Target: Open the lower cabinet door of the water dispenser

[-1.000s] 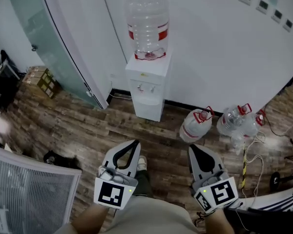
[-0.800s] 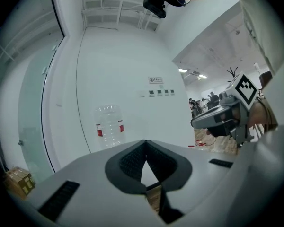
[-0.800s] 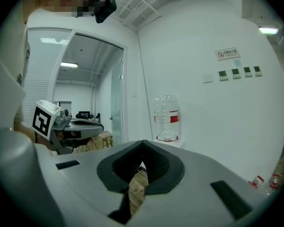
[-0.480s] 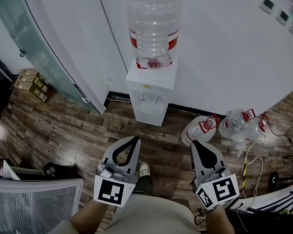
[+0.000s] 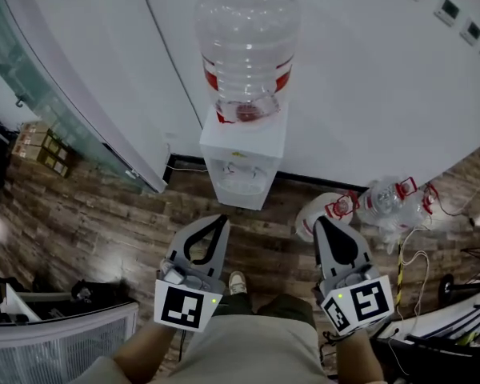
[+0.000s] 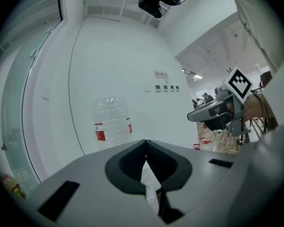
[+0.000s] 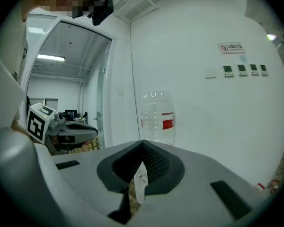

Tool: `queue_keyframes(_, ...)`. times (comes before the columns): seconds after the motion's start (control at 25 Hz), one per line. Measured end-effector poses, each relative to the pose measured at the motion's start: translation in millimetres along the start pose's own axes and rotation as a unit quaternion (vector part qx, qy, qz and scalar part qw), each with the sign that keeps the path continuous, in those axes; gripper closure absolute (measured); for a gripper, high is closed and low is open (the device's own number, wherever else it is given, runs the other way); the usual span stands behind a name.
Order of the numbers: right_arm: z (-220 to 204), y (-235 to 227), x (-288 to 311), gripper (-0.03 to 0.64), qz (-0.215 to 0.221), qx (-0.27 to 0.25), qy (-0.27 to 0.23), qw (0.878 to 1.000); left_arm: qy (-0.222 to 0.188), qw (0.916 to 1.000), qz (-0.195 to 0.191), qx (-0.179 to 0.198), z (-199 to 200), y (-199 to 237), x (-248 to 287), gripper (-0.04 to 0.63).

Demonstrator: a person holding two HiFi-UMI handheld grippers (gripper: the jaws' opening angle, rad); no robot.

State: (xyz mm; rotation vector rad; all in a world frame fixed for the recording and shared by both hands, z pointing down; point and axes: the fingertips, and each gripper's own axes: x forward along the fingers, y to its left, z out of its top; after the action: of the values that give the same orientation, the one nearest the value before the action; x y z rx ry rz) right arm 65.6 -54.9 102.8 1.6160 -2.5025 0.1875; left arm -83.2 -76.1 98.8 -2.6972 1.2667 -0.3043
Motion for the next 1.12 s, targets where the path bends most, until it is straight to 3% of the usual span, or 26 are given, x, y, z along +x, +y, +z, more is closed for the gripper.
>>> queue_keyframes(0.36, -16.7, -24.0, 14.3, 0.611, 0.026, 0.000, 0.009, 1.000, 0.016, 0.9994, 0.029, -0.009, -11.1, 4.7, 21.2, 0.589)
queue_keyframes(0.6, -38.0, -48.5, 27.6, 0.581, 0.041, -0.003, 0.010, 0.999, 0.024, 0.9972, 0.049, -0.051, -32.3, -5.1, 42.1, 0.589)
queue_keyframes(0.92, -99.0, -78.7, 71.3, 0.478, 0.062, 0.016, 0.011, 0.998, 0.038, 0.9950, 0.068, -0.063, -92.6, -15.1, 80.9, 0.589)
queue_keyframes(1.12, -162.9, -99.8, 111.3, 0.437, 0.066, 0.047, 0.019, 0.997, 0.035, 0.9917, 0.089, -0.086, -142.4, -9.5, 103.5, 0.589)
